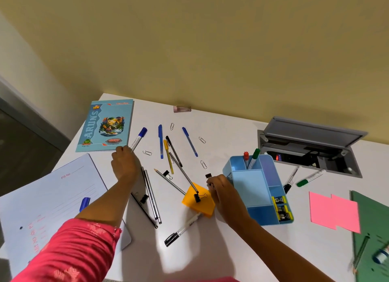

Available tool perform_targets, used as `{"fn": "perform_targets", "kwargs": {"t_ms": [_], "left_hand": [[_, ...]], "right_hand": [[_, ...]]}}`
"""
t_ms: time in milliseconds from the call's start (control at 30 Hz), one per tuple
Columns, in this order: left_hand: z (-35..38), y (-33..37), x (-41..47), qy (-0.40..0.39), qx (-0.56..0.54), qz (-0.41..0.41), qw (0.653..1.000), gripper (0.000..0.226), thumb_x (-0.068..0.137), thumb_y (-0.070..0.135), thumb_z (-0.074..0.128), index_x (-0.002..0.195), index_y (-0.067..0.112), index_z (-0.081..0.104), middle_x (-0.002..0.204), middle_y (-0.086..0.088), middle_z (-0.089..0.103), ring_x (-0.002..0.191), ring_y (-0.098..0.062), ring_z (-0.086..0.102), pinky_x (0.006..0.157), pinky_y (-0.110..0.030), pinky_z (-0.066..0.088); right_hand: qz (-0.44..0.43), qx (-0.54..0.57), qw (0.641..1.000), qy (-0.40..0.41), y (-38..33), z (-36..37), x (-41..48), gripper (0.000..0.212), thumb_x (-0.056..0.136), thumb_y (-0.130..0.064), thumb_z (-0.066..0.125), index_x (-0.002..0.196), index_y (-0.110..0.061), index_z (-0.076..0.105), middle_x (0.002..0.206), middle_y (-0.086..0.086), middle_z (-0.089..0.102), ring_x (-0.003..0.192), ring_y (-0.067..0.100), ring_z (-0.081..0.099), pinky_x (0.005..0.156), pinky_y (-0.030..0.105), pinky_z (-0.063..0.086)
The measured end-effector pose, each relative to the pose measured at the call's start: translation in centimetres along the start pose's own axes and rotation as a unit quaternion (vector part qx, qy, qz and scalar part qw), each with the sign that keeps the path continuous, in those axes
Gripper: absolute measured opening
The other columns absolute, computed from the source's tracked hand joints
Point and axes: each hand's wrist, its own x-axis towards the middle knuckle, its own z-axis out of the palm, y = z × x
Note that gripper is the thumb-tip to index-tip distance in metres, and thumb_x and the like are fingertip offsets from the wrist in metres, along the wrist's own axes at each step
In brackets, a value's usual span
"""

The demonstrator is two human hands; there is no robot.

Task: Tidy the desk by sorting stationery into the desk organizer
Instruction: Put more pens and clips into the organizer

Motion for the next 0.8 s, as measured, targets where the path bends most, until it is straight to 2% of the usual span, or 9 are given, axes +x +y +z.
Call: {"fn": "perform_targets", "kwargs": {"t_ms": [67, 200, 367, 433, 500, 567, 633, 700, 800], "left_hand": [[0.0, 0.0, 0.1, -0.030, 0.009, -0.009, 0.999, 0.025, 0.092, -0.002, 0.044, 0.116, -0.008, 0.052, 0.114, -0.027, 0.052, 0.099, -0.043, 0.050, 0.079, -0.047, 0.044], [0.0, 0.2, 0.3, -0.057, 0.018, -0.027, 0.998, 0.026, 0.092, 0.001, 0.048, 0.117, -0.008, 0.049, 0.116, -0.027, 0.051, 0.103, -0.040, 0.051, 0.081, -0.045, 0.047], [-0.4, 1.0, -0.1, -0.064, -0.070, -0.111, 0.989, 0.026, 0.094, 0.002, 0.048, 0.116, -0.010, 0.050, 0.116, -0.030, 0.052, 0.107, -0.043, 0.054, 0.086, -0.046, 0.047], [-0.7, 1.3, -0.5, -0.055, -0.110, -0.113, 0.986, 0.026, 0.092, 0.002, 0.051, 0.113, -0.013, 0.052, 0.115, -0.032, 0.055, 0.106, -0.043, 0.055, 0.087, -0.045, 0.046], [-1.1, 1.7, -1.1, -0.036, -0.162, -0.094, 0.982, 0.026, 0.089, 0.001, 0.057, 0.111, -0.012, 0.056, 0.111, -0.031, 0.060, 0.105, -0.042, 0.057, 0.086, -0.041, 0.045], [-1.7, 2.6, -2.4, -0.023, -0.224, -0.061, 0.972, 0.025, 0.087, 0.004, 0.061, 0.109, -0.009, 0.059, 0.104, -0.025, 0.064, 0.098, -0.035, 0.060, 0.081, -0.033, 0.043], [-2.3, 4.0, -4.4, -0.030, -0.289, -0.031, 0.956, 0.022, 0.086, 0.007, 0.064, 0.106, -0.002, 0.062, 0.096, -0.017, 0.066, 0.086, -0.024, 0.059, 0.074, -0.023, 0.039], [-2.5, 5.7, -6.9, -0.053, -0.341, 0.009, 0.939, 0.018, 0.085, 0.009, 0.066, 0.103, 0.005, 0.064, 0.086, -0.008, 0.066, 0.076, -0.016, 0.059, 0.066, -0.014, 0.040], [-2.3, 7.8, -11.0, -0.091, -0.379, 0.074, 0.918, 0.017, 0.086, 0.008, 0.065, 0.102, 0.012, 0.065, 0.080, 0.001, 0.064, 0.071, -0.004, 0.059, 0.062, -0.003, 0.040]], "right_hand": [[0.016, 0.011, 1.000, -0.003, 0.2, 0.2, -0.3, 0.013, 0.087, -0.012, 0.065, 0.099, -0.013, 0.062, 0.096, 0.003, 0.064, 0.079, 0.015, 0.065, 0.067, 0.021, 0.053], [0.022, 0.012, 1.000, 0.002, -0.1, -0.1, -0.3, 0.014, 0.086, -0.010, 0.067, 0.097, -0.014, 0.061, 0.094, 0.001, 0.063, 0.077, 0.012, 0.063, 0.066, 0.015, 0.048], [0.036, 0.027, 0.999, 0.002, -0.1, -0.5, -0.2, 0.008, 0.091, -0.010, 0.058, 0.100, -0.011, 0.060, 0.098, 0.003, 0.062, 0.083, 0.014, 0.063, 0.070, 0.014, 0.046], [0.017, 0.013, 1.000, -0.003, 0.0, -0.6, -0.2, 0.016, 0.082, -0.003, 0.069, 0.095, -0.009, 0.062, 0.097, 0.004, 0.063, 0.083, 0.016, 0.064, 0.068, 0.017, 0.050], [0.026, 0.035, 0.999, 0.011, 0.0, -0.9, -0.2, 0.019, 0.079, 0.001, 0.070, 0.095, -0.007, 0.063, 0.100, 0.004, 0.061, 0.088, 0.015, 0.062, 0.071, 0.019, 0.051], [0.069, 0.091, 0.993, 0.035, -0.6, -1.5, -0.1, 0.014, 0.092, -0.007, 0.054, 0.104, -0.008, 0.061, 0.103, 0.002, 0.057, 0.091, 0.013, 0.056, 0.075, 0.017, 0.044], [0.096, 0.138, 0.982, 0.089, -1.0, -1.6, 0.4, 0.015, 0.093, -0.009, 0.047, 0.099, -0.008, 0.061, 0.095, 0.001, 0.059, 0.084, 0.010, 0.057, 0.070, 0.015, 0.045], [0.106, 0.179, 0.968, 0.139, -1.4, -1.9, 0.7, 0.013, 0.090, -0.007, 0.051, 0.097, -0.008, 0.062, 0.087, -0.002, 0.059, 0.078, 0.002, 0.058, 0.064, 0.013, 0.047], [0.109, 0.224, 0.950, 0.187, -1.3, -2.7, 1.2, 0.023, 0.088, -0.011, 0.060, 0.111, -0.006, 0.058, 0.086, 0.000, 0.063, 0.072, 0.000, 0.061, 0.061, 0.015, 0.049]]}}
